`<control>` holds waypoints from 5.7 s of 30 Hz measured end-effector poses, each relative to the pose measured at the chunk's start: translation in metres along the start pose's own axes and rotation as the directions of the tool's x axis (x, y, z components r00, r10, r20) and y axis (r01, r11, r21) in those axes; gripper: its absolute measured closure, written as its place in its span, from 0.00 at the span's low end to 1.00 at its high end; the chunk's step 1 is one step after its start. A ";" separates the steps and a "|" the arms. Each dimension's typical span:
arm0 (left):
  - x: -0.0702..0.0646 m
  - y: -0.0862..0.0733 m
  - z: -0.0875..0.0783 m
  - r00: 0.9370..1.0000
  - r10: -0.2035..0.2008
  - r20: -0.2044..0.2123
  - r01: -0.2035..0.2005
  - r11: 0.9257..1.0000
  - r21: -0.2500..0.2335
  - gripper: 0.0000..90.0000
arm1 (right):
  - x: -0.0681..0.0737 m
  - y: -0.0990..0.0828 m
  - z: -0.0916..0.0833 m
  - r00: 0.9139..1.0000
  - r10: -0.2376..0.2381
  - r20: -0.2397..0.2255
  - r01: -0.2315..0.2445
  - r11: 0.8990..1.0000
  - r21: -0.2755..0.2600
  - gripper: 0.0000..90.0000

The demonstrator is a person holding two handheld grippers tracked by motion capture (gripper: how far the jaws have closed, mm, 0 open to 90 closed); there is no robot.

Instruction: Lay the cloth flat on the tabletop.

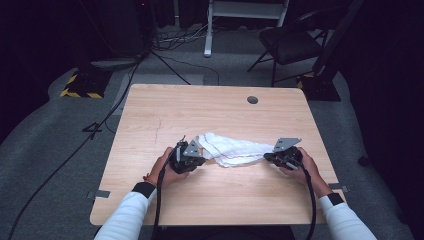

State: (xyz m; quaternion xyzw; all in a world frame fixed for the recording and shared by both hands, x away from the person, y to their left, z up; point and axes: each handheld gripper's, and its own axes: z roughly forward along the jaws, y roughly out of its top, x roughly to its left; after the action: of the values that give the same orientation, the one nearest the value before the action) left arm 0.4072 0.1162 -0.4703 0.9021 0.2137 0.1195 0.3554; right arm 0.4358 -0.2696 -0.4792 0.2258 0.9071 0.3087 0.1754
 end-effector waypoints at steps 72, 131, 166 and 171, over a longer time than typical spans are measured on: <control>0.056 0.014 -0.025 0.990 -0.083 -0.114 0.067 0.988 -0.136 0.99 | 0.031 0.062 -0.026 0.999 -0.004 -0.048 -0.008 0.966 -0.260 1.00; -0.012 0.078 -0.138 0.982 0.100 -0.162 -0.148 0.937 -0.316 0.98 | 0.046 0.085 -0.165 0.993 0.067 0.096 -0.010 0.864 -0.504 1.00; 0.089 0.085 0.047 0.959 -0.133 -0.252 0.122 0.991 -0.059 0.86 | -0.096 0.067 0.017 0.897 0.292 0.333 -0.282 0.956 -0.077 0.77; 0.073 0.071 0.045 0.971 -0.107 -0.212 0.104 0.994 -0.025 0.63 | -0.088 0.053 0.017 0.918 0.294 0.267 -0.291 0.955 -0.051 0.55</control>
State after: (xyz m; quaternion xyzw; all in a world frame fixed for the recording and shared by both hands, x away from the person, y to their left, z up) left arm 0.5091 0.0775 -0.4490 0.8690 0.2973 0.1979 0.3424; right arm 0.5330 -0.2696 -0.4419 0.3980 0.8289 0.3021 0.2514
